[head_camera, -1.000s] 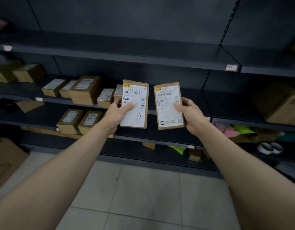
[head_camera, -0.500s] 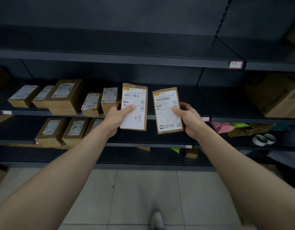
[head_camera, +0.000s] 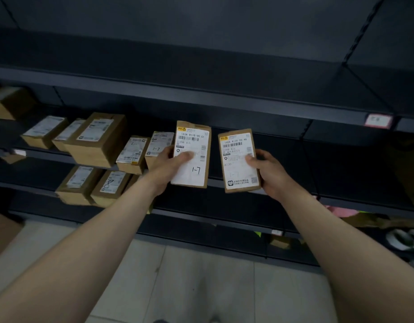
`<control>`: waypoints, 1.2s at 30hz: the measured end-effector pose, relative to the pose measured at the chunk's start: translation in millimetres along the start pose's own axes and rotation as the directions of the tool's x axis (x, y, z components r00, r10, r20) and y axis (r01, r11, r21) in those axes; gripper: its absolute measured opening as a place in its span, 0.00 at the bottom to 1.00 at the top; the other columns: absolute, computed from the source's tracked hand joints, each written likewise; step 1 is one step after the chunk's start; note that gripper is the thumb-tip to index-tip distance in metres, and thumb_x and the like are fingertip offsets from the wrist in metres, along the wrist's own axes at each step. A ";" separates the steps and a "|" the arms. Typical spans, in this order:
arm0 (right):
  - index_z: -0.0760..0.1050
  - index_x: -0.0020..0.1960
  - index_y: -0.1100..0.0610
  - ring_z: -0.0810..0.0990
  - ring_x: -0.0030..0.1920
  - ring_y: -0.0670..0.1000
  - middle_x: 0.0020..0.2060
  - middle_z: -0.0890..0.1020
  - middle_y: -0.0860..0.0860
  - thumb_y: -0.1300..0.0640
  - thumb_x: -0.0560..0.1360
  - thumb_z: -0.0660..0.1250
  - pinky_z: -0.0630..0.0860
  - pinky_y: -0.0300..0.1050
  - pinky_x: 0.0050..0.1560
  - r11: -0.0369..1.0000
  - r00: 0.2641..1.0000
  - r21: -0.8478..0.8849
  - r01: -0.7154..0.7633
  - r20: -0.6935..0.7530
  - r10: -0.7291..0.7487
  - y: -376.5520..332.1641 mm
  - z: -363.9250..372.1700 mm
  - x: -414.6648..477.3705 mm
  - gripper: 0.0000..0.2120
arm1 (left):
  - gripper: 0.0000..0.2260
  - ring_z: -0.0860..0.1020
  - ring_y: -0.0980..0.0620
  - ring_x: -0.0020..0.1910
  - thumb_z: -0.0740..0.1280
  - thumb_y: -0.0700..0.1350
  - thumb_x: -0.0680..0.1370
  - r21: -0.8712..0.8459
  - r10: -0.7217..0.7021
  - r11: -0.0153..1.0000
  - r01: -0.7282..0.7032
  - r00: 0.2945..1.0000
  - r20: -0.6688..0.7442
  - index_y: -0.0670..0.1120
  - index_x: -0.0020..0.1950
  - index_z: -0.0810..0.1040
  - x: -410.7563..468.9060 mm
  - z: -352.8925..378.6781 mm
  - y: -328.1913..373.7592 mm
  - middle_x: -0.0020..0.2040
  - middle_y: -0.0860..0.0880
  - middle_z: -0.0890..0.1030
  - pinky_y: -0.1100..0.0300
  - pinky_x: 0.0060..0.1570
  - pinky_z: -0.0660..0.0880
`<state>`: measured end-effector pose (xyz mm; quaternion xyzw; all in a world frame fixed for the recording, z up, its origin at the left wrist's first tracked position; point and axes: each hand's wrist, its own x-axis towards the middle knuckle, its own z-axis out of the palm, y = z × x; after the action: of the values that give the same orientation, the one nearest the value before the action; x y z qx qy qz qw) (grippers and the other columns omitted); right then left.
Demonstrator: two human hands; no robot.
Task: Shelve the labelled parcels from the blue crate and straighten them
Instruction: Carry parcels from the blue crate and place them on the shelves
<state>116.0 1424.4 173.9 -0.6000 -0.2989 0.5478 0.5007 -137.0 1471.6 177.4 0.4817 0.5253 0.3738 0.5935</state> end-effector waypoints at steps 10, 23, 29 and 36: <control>0.66 0.69 0.55 0.83 0.46 0.56 0.48 0.83 0.54 0.58 0.76 0.69 0.81 0.55 0.38 0.992 0.983 0.037 -0.119 -0.136 0.123 14.9 17.8 53.5 0.24 | 0.24 0.82 0.49 0.48 0.71 0.53 0.73 0.158 -0.174 0.974 0.163 0.983 0.054 0.47 0.65 0.70 63.3 -2.0 -25.2 0.54 0.47 0.82 0.56 0.41 0.79; 0.71 0.64 0.59 0.82 0.45 0.55 0.56 0.81 0.59 0.60 0.78 0.67 0.79 0.51 0.40 0.976 0.939 0.096 -0.198 -0.266 0.216 43.6 51.1 115.5 0.16 | 0.23 0.78 0.45 0.52 0.62 0.53 0.80 0.333 -0.351 0.891 0.310 0.934 0.071 0.40 0.69 0.65 154.0 -0.3 -51.8 0.62 0.41 0.77 0.55 0.44 0.74; 0.75 0.49 0.54 0.82 0.39 0.51 0.48 0.82 0.54 0.59 0.78 0.67 0.76 0.44 0.32 0.961 0.907 0.082 -0.263 -0.317 0.276 60.8 58.0 133.0 0.01 | 0.28 0.78 0.43 0.56 0.62 0.53 0.80 0.436 -0.352 0.847 0.303 0.935 0.034 0.38 0.72 0.58 177.6 5.0 -61.0 0.63 0.40 0.76 0.52 0.51 0.76; 0.75 0.62 0.60 0.82 0.52 0.59 0.54 0.81 0.59 0.54 0.78 0.67 0.79 0.56 0.55 0.954 0.871 -0.073 -0.290 -0.432 0.232 64.9 73.9 159.7 0.15 | 0.25 0.77 0.42 0.57 0.59 0.48 0.82 0.602 -0.223 0.781 0.169 0.975 0.016 0.37 0.74 0.55 195.3 8.8 -57.8 0.66 0.37 0.72 0.54 0.48 0.74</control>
<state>68.4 1568.7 63.9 -0.7707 -0.1370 0.4476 0.4324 -99.0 1640.8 70.1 0.6022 0.6372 0.1047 0.4695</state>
